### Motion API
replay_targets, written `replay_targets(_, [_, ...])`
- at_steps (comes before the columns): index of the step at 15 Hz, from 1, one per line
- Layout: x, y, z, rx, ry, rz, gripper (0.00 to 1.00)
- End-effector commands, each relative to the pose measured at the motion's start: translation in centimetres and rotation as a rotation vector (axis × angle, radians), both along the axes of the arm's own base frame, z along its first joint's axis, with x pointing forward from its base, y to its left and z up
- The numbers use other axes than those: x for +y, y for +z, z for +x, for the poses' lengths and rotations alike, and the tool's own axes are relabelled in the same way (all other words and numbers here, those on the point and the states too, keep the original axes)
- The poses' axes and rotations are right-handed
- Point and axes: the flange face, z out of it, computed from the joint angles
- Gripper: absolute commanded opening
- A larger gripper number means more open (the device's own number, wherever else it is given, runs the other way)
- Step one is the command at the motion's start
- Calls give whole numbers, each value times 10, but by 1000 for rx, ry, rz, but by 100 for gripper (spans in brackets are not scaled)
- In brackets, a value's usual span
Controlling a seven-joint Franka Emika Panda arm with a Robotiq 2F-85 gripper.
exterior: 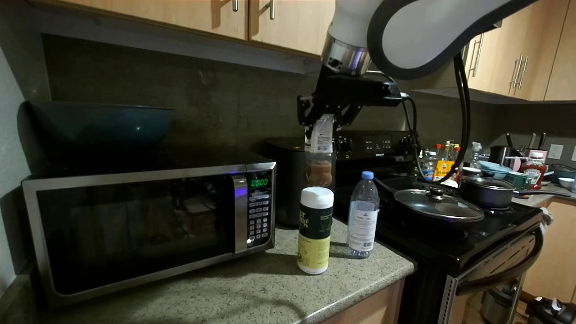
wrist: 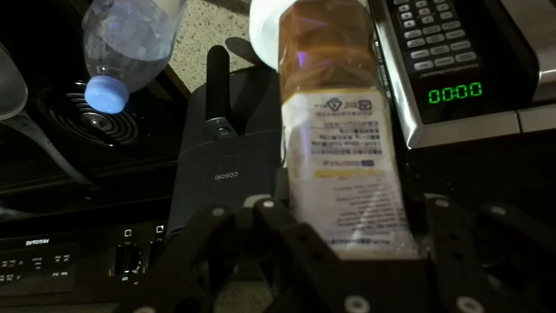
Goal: Remove the bottle from the top of the microwave and place it on top of the container on the left
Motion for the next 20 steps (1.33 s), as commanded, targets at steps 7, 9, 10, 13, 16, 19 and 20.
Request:
replay_targets(7, [-15, -15, 15, -48, -22, 38, 29])
replay_targets(9, [-16, -17, 19, -54, -15, 43, 29])
replay_targets(10, [-16, -19, 20, -54, -14, 45, 29])
replay_targets(13, [-17, -23, 20, -45, -13, 39, 29])
replay_targets(16, [-17, -26, 19, -34, -15, 37, 29])
replay_targets(19, [-17, -25, 18, -30, -20, 28, 29])
replay_targets(20, [-18, -25, 17, -28, -25, 21, 29])
